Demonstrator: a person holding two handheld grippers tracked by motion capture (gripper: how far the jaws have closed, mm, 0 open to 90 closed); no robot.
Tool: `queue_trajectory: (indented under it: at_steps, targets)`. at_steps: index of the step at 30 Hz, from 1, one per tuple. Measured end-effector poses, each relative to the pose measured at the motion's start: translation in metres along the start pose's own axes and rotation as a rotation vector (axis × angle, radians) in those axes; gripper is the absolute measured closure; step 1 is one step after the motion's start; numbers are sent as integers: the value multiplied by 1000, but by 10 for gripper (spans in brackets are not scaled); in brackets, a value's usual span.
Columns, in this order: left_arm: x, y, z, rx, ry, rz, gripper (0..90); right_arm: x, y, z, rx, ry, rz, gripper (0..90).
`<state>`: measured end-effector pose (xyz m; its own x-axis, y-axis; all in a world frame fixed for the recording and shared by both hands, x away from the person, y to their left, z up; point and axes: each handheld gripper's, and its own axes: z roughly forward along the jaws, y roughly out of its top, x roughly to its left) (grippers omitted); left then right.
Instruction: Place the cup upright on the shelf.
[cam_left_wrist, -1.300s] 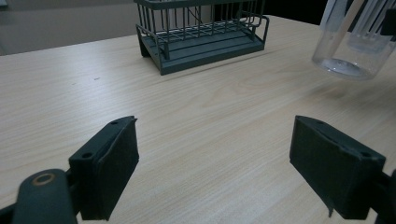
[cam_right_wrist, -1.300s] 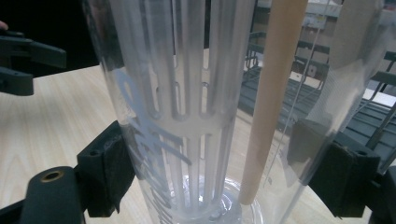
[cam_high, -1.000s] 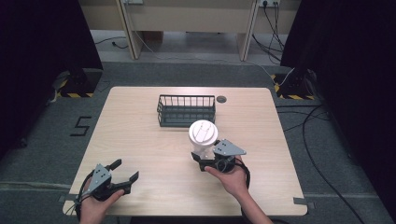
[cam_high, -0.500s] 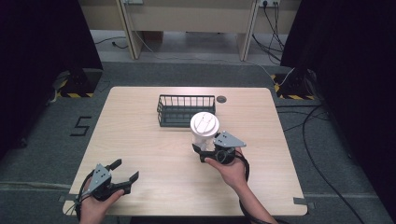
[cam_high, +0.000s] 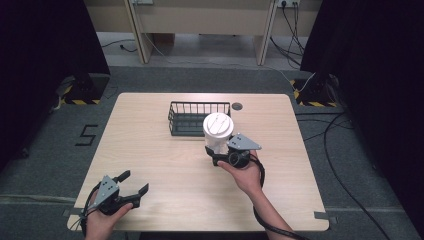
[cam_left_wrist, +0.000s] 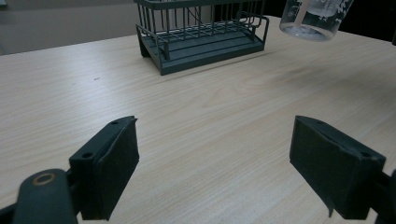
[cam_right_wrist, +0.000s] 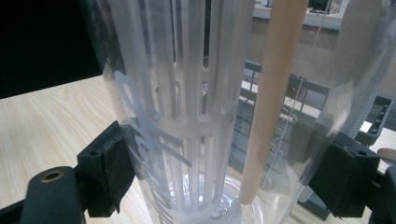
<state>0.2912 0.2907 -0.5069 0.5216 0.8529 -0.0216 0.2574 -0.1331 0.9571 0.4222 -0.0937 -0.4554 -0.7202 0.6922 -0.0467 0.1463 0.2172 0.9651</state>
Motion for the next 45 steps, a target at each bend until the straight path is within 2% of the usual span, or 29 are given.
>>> queue_trajectory:
  at_steps: [35,45]
  targets:
    - [0,0,1,-3,1,-5,150,-22,27,25,-15,-64,23,188]
    - [1,0,0,-6,1,-7,150,-27,42,33,-31,-73,26,188]
